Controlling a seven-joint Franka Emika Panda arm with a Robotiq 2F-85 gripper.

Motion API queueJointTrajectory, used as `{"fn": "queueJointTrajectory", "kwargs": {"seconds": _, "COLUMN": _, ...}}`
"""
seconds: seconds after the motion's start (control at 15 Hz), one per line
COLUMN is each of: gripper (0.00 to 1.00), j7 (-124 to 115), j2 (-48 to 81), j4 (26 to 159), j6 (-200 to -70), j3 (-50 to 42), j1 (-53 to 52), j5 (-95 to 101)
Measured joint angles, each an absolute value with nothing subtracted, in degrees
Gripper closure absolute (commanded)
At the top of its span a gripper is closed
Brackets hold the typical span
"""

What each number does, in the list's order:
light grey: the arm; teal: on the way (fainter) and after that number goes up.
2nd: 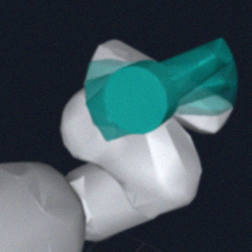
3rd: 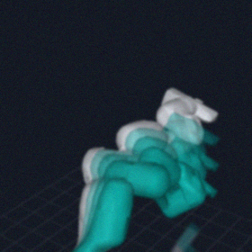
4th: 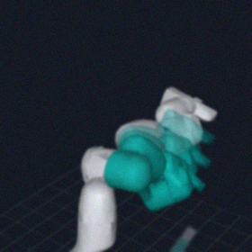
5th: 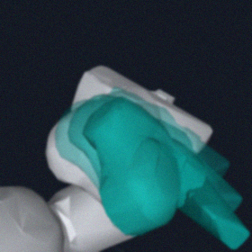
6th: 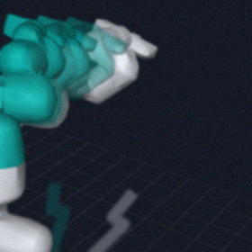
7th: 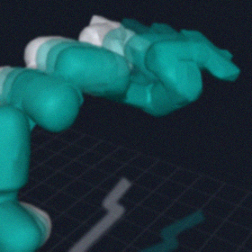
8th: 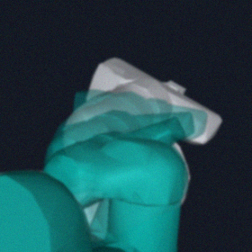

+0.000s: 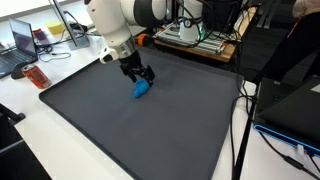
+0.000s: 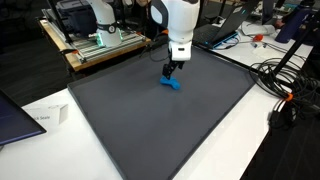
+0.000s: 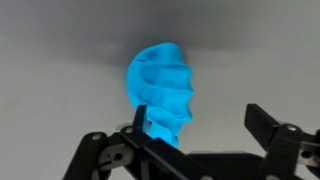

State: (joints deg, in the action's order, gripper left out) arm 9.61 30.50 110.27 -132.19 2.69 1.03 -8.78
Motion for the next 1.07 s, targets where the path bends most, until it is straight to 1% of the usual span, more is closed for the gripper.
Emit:
{"fn": "queueJointTrajectory", "kwargs": {"seconds": 0.47, "gripper": 0.0, "j7": 9.4, "j2": 34.9, "j4": 108.5, "j6": -132.2, "j3": 1.5, "j1": 1.2, "j5": -7.1}}
{"fn": "queueJointTrajectory", "kwargs": {"seconds": 0.53, "gripper": 0.1, "j7": 9.3, "j2": 35.3, "j4": 108.3, "j6": -132.2, "j3": 1.5, "j1": 1.2, "j5": -6.9}}
{"fn": "queueJointTrajectory", "kwargs": {"seconds": 0.6, "gripper": 0.26, "j7": 9.2, "j2": 35.7, "j4": 108.0, "j6": -132.2, "j3": 1.5, "j1": 1.2, "j5": -6.5}}
{"fn": "queueJointTrajectory", "kwargs": {"seconds": 0.87, "gripper": 0.56, "j7": 9.1, "j2": 36.6, "j4": 107.2, "j6": -131.8, "j3": 1.5, "j1": 1.1, "j5": -6.0}}
{"fn": "queueJointTrajectory", "kwargs": {"seconds": 1.07, "gripper": 0.74, "j7": 9.0, "j2": 36.7, "j4": 106.7, "j6": -131.1, "j3": 1.5, "j1": 1.0, "j5": -5.7}}
